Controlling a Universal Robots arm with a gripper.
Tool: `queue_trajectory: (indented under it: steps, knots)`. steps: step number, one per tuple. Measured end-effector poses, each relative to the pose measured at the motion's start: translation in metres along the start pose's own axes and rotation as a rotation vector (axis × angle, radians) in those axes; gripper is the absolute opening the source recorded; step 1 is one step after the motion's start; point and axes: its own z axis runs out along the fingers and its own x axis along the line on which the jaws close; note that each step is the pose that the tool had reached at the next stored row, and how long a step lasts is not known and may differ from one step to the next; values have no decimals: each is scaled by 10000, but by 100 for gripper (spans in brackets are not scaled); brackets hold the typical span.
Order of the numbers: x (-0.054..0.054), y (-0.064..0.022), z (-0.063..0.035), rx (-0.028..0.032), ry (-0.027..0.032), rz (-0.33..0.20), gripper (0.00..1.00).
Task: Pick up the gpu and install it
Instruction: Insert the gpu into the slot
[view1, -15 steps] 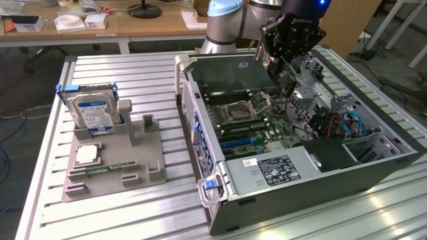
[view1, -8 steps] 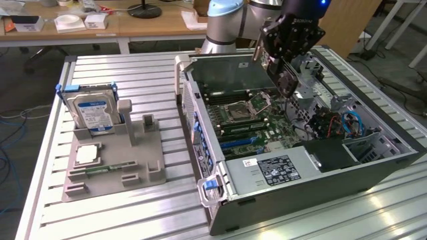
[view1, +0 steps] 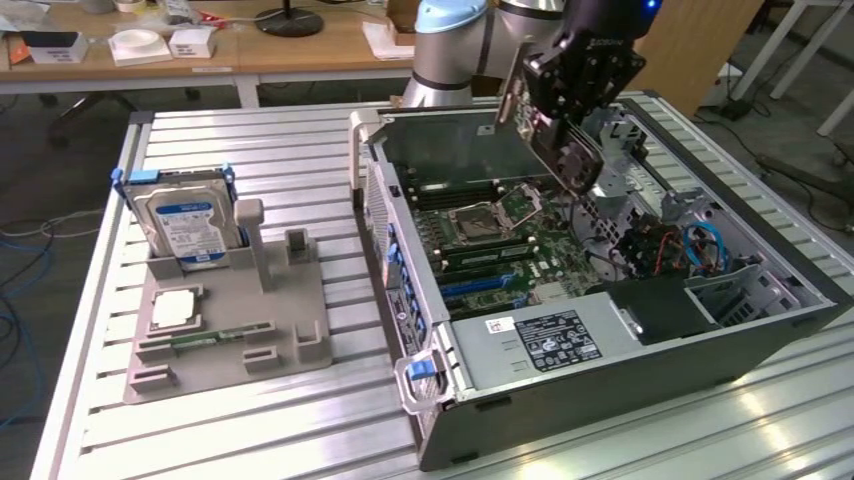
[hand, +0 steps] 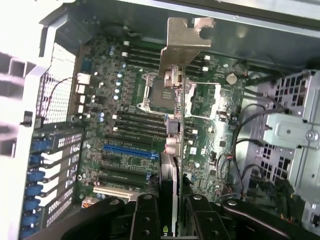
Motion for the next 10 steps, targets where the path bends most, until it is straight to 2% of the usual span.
queue_trajectory:
  steps: [10]
  knots:
    - [4,-3,6,13,35,-1423,27]
